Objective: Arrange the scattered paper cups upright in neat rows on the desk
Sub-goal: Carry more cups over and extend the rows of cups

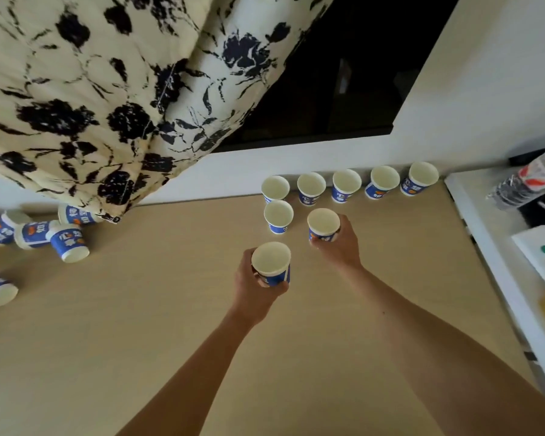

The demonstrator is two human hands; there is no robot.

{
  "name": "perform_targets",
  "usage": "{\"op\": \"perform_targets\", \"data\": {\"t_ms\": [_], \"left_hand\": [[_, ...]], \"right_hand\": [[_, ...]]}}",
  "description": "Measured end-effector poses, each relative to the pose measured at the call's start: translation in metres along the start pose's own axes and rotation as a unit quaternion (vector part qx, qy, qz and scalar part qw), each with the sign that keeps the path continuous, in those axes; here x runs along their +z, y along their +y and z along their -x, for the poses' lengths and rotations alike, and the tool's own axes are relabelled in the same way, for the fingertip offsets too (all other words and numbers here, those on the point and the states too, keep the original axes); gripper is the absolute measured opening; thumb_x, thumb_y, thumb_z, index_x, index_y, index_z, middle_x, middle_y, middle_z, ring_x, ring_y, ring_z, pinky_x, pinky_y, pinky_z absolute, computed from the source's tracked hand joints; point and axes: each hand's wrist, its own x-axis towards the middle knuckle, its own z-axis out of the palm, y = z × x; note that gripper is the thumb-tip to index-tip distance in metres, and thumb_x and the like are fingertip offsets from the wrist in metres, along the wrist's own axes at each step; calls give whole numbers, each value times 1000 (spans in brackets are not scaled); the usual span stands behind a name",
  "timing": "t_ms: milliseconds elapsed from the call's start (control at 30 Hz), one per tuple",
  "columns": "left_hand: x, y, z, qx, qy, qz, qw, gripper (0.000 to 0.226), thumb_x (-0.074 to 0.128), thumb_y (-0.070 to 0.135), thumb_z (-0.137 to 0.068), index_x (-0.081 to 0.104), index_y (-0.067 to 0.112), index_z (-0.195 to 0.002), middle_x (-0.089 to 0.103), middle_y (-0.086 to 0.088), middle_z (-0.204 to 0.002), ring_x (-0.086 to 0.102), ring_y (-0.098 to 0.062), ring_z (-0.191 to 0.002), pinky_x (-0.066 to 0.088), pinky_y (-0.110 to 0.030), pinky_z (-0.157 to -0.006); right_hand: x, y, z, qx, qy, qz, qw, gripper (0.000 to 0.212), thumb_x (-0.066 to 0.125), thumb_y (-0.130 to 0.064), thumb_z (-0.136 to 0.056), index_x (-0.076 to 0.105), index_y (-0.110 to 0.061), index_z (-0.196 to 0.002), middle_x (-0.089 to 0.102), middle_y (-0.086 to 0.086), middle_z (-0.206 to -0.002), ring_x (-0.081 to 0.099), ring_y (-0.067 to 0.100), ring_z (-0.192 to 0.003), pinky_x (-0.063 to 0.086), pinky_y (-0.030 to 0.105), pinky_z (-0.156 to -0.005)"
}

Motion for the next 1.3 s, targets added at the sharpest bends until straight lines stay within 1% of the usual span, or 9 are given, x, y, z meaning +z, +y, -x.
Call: {"op": "perform_targets", "data": {"t_ms": [133,267,333,400,633,967,1100,1200,1300], "left_hand": [[10,-8,-2,0,13,4,1000,65,82,8,-54,54,28,-109,66,17,-102,64,-7,-95,53,-20,-78],[13,-12,-4,1,21,5,1000,65,82,8,-54,55,32,-108,66,19,-102,64,-3,-94,51,-15,-77],[13,-12,-6,5,21,7,1000,65,83,8,-55,55,31,-109,65,16,-104,64,-4,-96,51,-15,-78],[13,-12,-8,12,20,8,1000,65,82,7,-55,55,29,-110,65,13,-105,64,-6,-97,52,-17,-79],[11,-13,-7,25,25,3,999,65,82,8,-56,55,30,-111,66,10,-107,65,-12,-100,53,-20,-83],[6,-15,-7,35,31,-7,999,66,81,7,-58,55,31,-113,66,11,-108,65,-14,-101,53,-20,-82],[6,-14,-6,25,30,-12,999,68,83,10,-57,55,32,-115,65,13,-110,64,-14,-104,53,-22,-85],[9,-10,-6,21,25,-22,999,66,82,14,-57,55,31,-115,65,14,-110,64,-13,-103,53,-25,-86],[19,-1,-8,24,10,-44,999,66,81,17,-58,54,33,-116,64,20,-110,63,-8,-101,53,-22,-83]], "right_hand": [[8,7,-25,-17,-13,5,1000,55,84,-16,-68,59,-18,-117,65,-1,-111,60,14,-96,40,15,-70],[16,15,-39,-19,-19,-11,1000,53,85,-12,-66,60,-20,-111,67,-1,-108,62,13,-93,42,17,-73],[19,18,-43,-28,-24,-23,999,52,85,-9,-66,58,-24,-109,66,-4,-105,62,4,-87,41,5,-69],[20,20,-46,-35,-21,-35,999,53,84,-7,-66,57,-28,-107,65,-7,-102,61,-6,-85,41,2,-67],[29,28,-55,-52,-7,-35,998,53,83,-10,-66,58,-23,-111,67,-5,-105,65,17,-96,54,34,-83],[41,37,-61,-64,13,-54,996,60,82,-8,-65,57,-32,-114,67,-8,-109,64,14,-99,55,37,-89],[36,45,-53,-41,15,-68,997,70,71,6,-67,50,-30,-123,55,-2,-127,58,14,-114,51,38,-100],[27,61,-26,-41,51,-39,997,71,65,9,-72,46,-13,-136,47,2,-130,53,16,-115,48,30,-96],[11,67,3,-34,29,-75,996,52,64,9,-72,59,-20,-115,63,0,-110,63,22,-102,46,14,-78]]}}
